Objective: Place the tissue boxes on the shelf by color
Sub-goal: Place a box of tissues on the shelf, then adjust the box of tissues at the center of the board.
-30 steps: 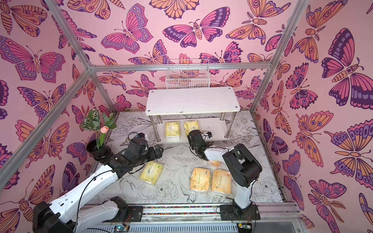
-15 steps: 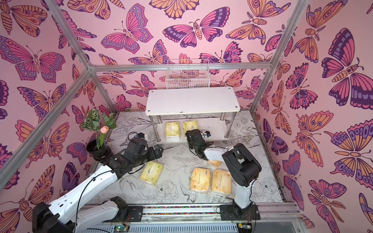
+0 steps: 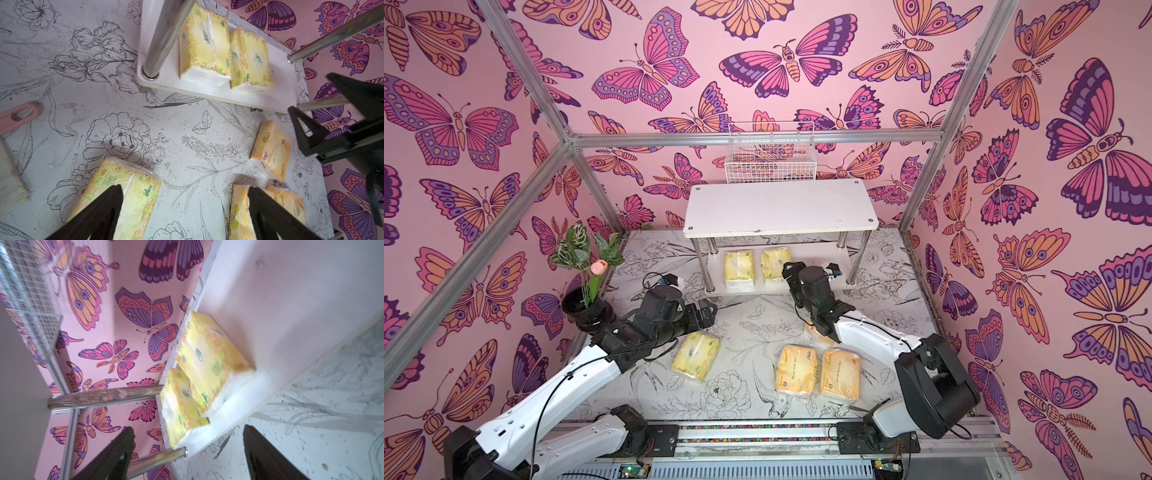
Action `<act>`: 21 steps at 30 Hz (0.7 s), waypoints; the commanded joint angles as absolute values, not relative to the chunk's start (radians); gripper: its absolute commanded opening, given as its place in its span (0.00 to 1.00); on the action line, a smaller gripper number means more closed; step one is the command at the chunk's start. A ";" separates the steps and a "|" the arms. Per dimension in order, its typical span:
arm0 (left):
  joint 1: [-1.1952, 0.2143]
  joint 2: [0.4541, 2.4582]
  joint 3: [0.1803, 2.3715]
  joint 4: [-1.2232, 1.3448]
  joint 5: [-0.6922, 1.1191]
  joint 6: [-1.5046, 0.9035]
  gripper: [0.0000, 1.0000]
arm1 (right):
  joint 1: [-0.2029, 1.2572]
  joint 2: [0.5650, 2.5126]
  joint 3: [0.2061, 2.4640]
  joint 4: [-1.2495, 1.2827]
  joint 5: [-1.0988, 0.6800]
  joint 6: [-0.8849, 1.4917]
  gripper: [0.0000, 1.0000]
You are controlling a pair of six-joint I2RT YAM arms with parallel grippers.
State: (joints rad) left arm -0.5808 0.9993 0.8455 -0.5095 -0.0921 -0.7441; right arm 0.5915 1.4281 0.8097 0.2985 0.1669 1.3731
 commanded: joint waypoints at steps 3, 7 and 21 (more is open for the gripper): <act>-0.575 0.974 0.856 -0.583 -0.118 -0.726 1.00 | 0.480 1.445 0.842 0.205 0.067 1.224 0.85; -0.573 0.968 0.848 -0.619 -0.107 -0.732 1.00 | 0.425 1.500 0.882 0.223 -0.025 1.182 0.85; -0.564 0.921 0.765 -0.707 -0.145 -0.799 1.00 | 0.418 1.665 0.940 0.306 -0.184 1.169 0.82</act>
